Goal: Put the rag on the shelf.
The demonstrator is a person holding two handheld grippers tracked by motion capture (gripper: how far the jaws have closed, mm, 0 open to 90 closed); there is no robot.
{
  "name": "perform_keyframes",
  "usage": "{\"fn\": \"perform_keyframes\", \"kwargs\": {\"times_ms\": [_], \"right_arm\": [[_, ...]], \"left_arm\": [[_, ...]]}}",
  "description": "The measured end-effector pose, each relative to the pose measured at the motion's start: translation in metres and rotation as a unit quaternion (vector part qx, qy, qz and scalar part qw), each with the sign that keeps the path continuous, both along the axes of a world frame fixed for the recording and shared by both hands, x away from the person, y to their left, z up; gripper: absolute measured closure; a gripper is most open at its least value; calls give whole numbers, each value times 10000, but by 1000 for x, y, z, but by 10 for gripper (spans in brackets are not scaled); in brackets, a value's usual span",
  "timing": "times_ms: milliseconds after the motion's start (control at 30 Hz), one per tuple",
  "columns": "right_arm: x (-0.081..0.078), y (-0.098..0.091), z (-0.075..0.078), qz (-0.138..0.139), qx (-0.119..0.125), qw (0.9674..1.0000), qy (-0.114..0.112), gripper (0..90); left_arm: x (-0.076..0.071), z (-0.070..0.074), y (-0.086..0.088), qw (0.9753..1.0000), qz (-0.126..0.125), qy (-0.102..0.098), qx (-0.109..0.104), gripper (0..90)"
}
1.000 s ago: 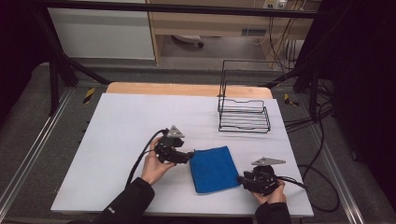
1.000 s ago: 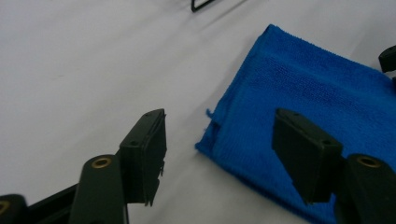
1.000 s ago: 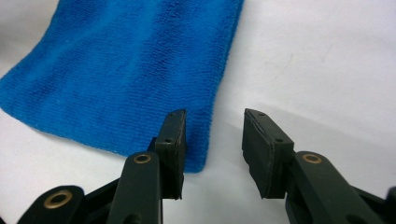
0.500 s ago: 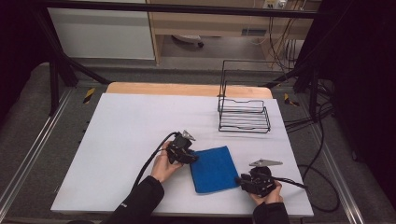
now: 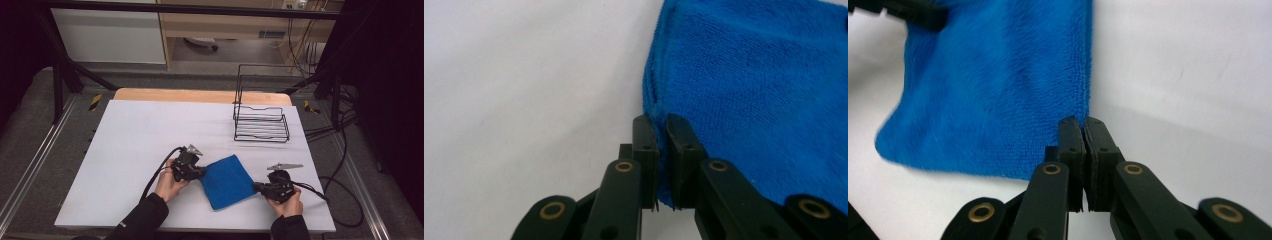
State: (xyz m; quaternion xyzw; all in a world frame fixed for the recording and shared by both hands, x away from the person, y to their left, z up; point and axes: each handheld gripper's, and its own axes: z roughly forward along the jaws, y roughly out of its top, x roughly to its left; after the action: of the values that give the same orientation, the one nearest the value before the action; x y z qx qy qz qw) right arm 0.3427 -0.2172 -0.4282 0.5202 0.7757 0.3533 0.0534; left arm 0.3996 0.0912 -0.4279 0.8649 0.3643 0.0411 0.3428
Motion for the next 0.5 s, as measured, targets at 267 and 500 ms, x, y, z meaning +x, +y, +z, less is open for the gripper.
{"fn": "perform_keyframes", "kwargs": {"times_ms": [267, 500], "right_arm": [[33, 17, 10, 561, -403, 9974, -201, 869], [56, 30, -1, 643, -623, 9948, -479, 869]], "left_arm": [[-40, 4, 15, 9981, 586, -156, -67, 826], [-53, -7, 12, 9970, 743, -129, -152, 806]]}}
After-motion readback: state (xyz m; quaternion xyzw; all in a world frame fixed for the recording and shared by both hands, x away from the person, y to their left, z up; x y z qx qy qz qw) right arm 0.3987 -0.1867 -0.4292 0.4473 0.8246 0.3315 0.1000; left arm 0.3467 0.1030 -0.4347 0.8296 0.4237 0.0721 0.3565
